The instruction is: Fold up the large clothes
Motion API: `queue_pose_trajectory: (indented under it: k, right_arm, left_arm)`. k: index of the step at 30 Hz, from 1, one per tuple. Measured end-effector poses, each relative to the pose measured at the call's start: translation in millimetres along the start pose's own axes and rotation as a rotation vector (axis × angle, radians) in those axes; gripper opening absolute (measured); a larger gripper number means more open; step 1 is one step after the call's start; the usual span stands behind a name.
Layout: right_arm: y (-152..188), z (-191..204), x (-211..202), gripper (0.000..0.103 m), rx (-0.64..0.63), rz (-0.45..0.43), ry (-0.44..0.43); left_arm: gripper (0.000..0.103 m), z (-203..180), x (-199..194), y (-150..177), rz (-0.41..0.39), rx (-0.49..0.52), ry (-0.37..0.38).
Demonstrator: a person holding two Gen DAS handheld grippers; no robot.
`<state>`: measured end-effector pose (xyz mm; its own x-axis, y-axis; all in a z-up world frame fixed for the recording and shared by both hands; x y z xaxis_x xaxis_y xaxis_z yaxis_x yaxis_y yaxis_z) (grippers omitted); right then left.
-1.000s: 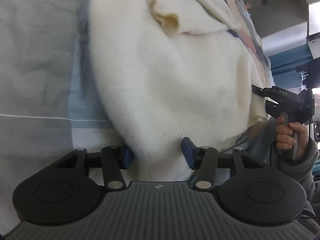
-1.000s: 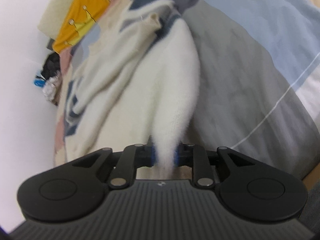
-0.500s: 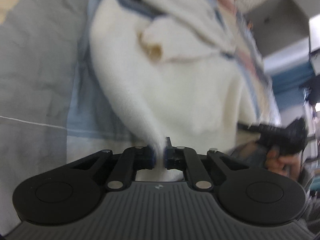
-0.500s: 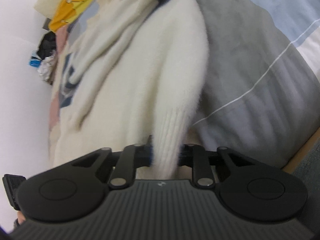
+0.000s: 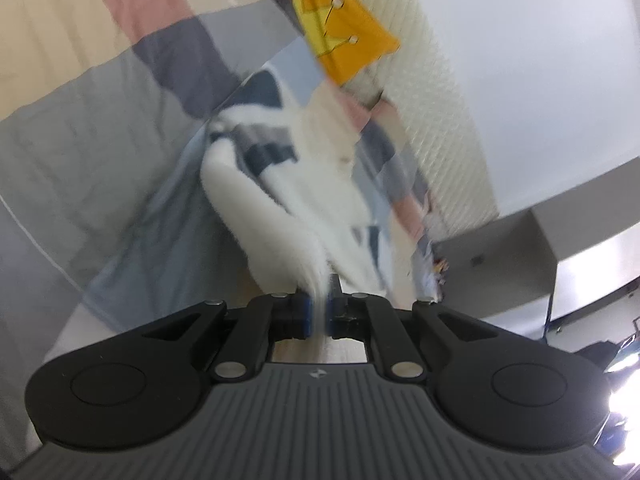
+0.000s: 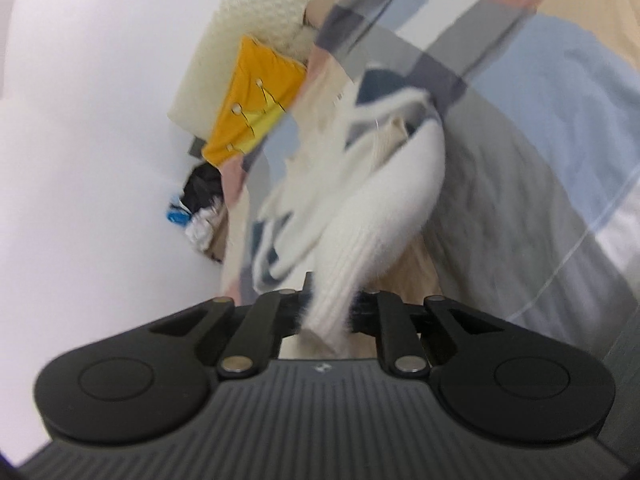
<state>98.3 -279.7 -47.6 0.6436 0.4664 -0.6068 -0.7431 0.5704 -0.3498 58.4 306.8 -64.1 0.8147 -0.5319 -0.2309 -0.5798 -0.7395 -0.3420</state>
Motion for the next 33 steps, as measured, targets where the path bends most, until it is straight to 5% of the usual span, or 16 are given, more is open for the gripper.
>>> queue_pose_trajectory:
  k: [6, 17, 26, 33]
  right_arm:
    - [-16.7, 11.6, -18.7, 0.013, -0.023, -0.057, -0.052]
    - [-26.9, 8.6, -76.1, 0.013, -0.076, -0.122, -0.115]
    - [-24.6, -15.5, -116.4, 0.013, -0.118, -0.158, -0.083]
    - [-47.7, -13.5, -77.8, 0.013, -0.051, -0.151, -0.058]
  left_arm:
    - [0.007, -43.2, -12.7, 4.7, -0.086, 0.034, 0.077]
    - [0.007, -95.0, -45.7, 50.0, -0.121, 0.115, 0.160]
    - [0.007, -100.6, -61.7, 112.7, -0.069, 0.138, 0.199]
    - [0.007, -84.0, -13.1, 76.0, -0.137, 0.055, 0.169]
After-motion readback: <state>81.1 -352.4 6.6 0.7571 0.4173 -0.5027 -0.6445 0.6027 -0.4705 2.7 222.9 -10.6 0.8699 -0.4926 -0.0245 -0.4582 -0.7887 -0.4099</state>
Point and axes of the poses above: each gripper's, at about its wrist camera, not at the fingertips, and x roughly the way its jaws point, z to its left, y to its underside, the point moved 3 cm from there along x, roughly the way its jaws point, and after that the axes turned 12 degrees about y, right-handed, at the moved point
